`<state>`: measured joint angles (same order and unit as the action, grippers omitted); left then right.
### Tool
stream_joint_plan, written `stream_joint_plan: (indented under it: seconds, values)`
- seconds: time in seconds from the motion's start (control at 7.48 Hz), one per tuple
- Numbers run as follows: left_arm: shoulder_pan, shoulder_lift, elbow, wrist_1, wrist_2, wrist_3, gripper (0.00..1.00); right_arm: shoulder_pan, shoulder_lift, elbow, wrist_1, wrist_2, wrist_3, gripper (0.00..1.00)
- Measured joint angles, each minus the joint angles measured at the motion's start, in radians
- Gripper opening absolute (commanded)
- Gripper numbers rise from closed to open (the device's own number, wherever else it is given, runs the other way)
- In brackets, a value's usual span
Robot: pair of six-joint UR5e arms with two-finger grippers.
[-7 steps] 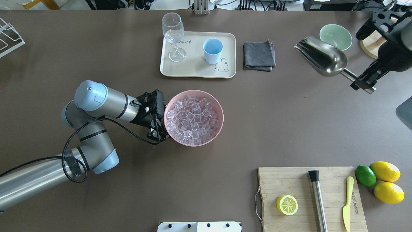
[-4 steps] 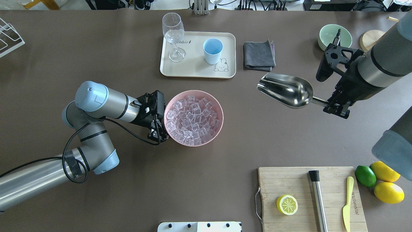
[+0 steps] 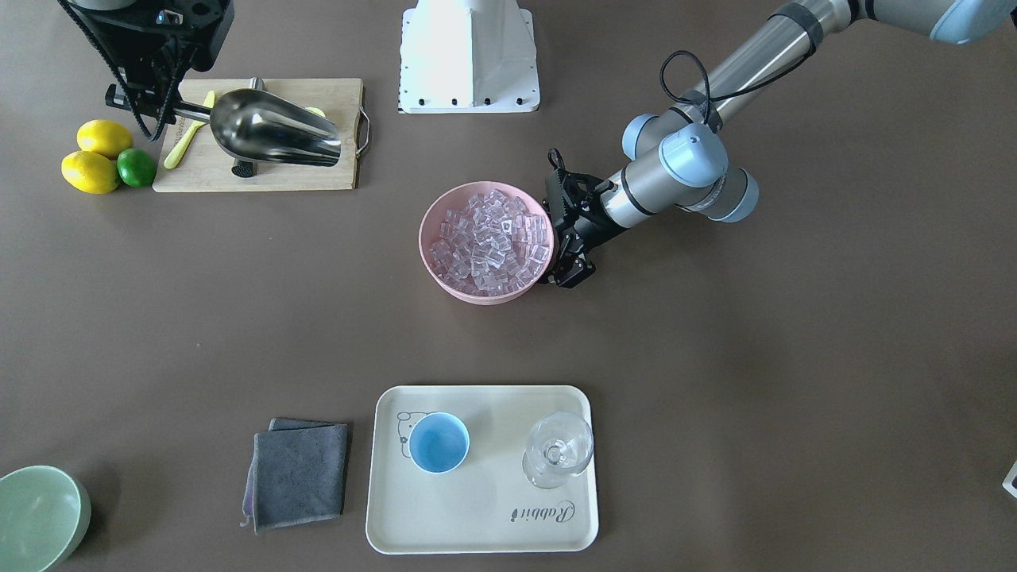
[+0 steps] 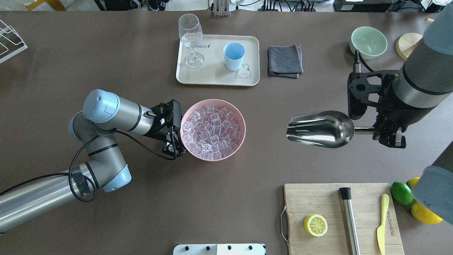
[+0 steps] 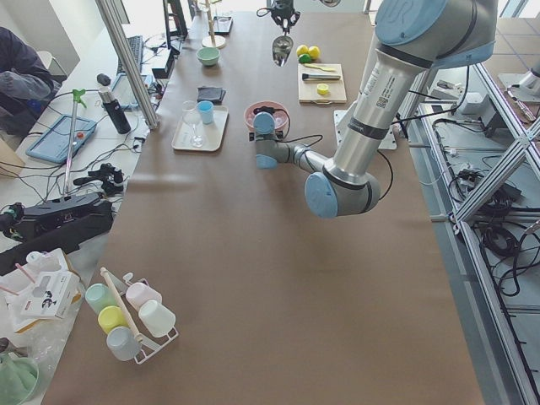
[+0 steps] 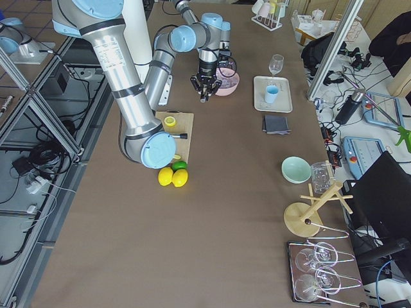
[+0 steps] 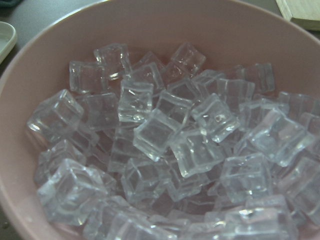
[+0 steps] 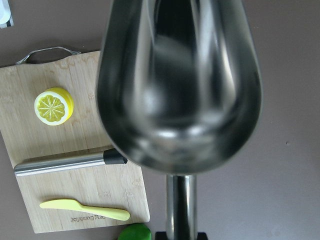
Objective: Put ice in cup with scoop
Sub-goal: 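Carry the scoop toward the pink bowl while the left gripper holds it, then dip the scoop into the ice cubes and scoop some up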
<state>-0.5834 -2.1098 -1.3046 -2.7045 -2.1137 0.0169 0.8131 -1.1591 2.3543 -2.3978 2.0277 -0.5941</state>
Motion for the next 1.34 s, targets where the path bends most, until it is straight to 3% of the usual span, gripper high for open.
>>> stream_joint_plan:
  seconds: [0.27, 0.67, 1.34]
  values:
    - [0.002, -0.001, -0.002, 0.003, 0.001, 0.000, 0.99, -0.007, 0.177, -0.126, -0.155, -0.066, -0.057, 0.00]
    - [0.002, 0.000, -0.003, 0.003, 0.001, 0.000, 0.99, -0.033, 0.430, -0.389, -0.262, -0.140, -0.075, 0.00]
    - [0.001, 0.012, -0.011, 0.001, 0.000, 0.000, 0.99, -0.152, 0.584, -0.624, -0.292, -0.270, -0.051, 0.00]
